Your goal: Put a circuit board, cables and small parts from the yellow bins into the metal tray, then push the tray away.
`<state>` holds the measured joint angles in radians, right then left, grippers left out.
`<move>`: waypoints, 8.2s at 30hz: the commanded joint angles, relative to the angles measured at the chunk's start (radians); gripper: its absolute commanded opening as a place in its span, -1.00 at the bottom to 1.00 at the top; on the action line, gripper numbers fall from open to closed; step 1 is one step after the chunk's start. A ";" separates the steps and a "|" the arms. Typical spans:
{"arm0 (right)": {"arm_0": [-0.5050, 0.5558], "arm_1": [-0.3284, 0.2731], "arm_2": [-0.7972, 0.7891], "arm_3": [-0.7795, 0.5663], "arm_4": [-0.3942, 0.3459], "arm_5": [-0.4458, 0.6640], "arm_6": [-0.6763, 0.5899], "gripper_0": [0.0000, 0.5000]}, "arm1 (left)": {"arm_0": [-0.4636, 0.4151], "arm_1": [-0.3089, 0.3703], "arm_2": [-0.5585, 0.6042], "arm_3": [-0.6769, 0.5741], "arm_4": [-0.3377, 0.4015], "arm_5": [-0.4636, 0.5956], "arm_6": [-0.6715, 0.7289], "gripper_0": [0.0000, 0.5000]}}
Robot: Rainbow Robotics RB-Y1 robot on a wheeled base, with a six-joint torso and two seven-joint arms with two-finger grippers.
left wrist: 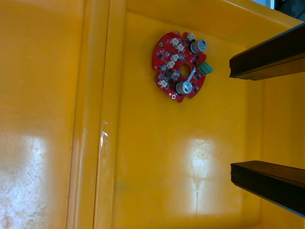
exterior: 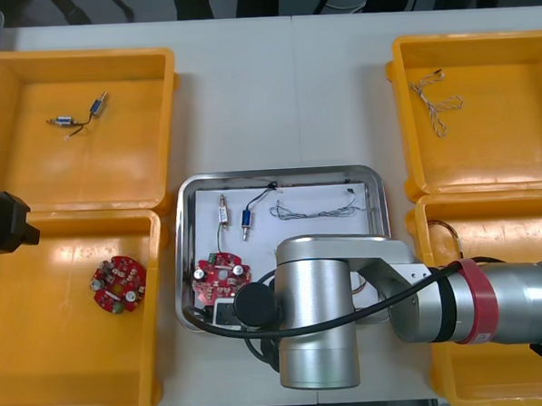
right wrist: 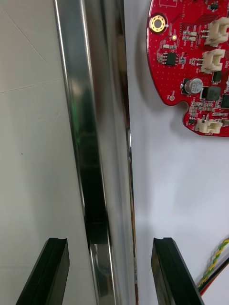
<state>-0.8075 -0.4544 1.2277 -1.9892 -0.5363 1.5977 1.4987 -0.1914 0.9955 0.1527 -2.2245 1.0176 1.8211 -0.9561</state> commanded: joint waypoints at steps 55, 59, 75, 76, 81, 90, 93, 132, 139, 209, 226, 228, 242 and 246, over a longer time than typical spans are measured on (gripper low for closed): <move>-0.148 -0.075 0.026 0.026 -0.143 -0.144 0.115 -1.00 | 0.018 0.048 0.034 -0.029 -0.010 0.004 -0.072 1.00; -0.164 -0.076 0.007 0.075 -0.172 -0.153 0.133 -1.00 | 0.018 0.048 0.034 -0.029 -0.010 0.004 -0.072 1.00; -0.246 -0.050 -0.054 0.204 -0.237 -0.157 0.218 -1.00 | 0.018 0.048 0.034 -0.029 -0.010 0.004 -0.072 1.00; -0.256 -0.050 -0.056 0.211 -0.241 -0.163 0.221 -1.00 | 0.018 0.048 0.034 -0.029 -0.010 0.004 -0.072 1.00; -0.295 -0.049 -0.056 0.256 -0.272 -0.186 0.245 -1.00 | 0.018 0.048 0.034 -0.029 -0.010 0.004 -0.072 1.00; -0.355 -0.049 -0.065 0.343 -0.281 -0.232 0.293 -1.00 | 0.018 0.048 0.034 -0.029 -0.010 0.004 -0.072 1.00; -0.358 -0.049 -0.082 0.349 -0.235 -0.239 0.304 -1.00 | 0.018 0.048 0.034 -0.029 -0.010 0.004 -0.072 1.00; -0.420 -0.010 -0.194 0.607 -0.037 -0.522 0.380 -1.00 | 0.018 0.048 0.034 -0.029 -0.010 0.004 -0.072 1.00; -0.420 -0.010 -0.194 0.644 -0.016 -0.596 0.380 -1.00 | 0.018 0.048 0.034 -0.029 -0.010 0.004 -0.072 1.00; 0.057 -0.092 -0.685 -0.412 -0.048 0.322 -0.071 1.00 | 0.018 0.048 0.034 -0.029 -0.010 0.004 -0.072 1.00; 0.499 -0.240 -1.367 -0.571 -0.396 0.322 -0.253 1.00 | 0.018 0.048 0.034 -0.029 -0.010 0.004 -0.072 1.00; 0.528 -0.251 -1.413 -0.571 -0.398 0.322 -0.255 1.00 | 0.018 0.048 0.034 -0.029 -0.010 0.004 -0.072 1.00; 0.660 -0.239 -1.656 -0.439 -0.309 0.322 -0.244 1.00 | 0.018 0.048 0.034 -0.029 -0.010 0.004 -0.072 1.00; 0.659 -0.236 -1.686 -0.381 -0.304 0.322 -0.236 1.00 | 0.018 0.048 0.034 -0.029 -0.010 0.004 -0.072 1.00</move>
<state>-0.1586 -0.6809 -0.4074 -2.3974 -0.8498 1.9172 1.2893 -0.1886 0.9975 0.1569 -2.2270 1.0165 1.8216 -0.9564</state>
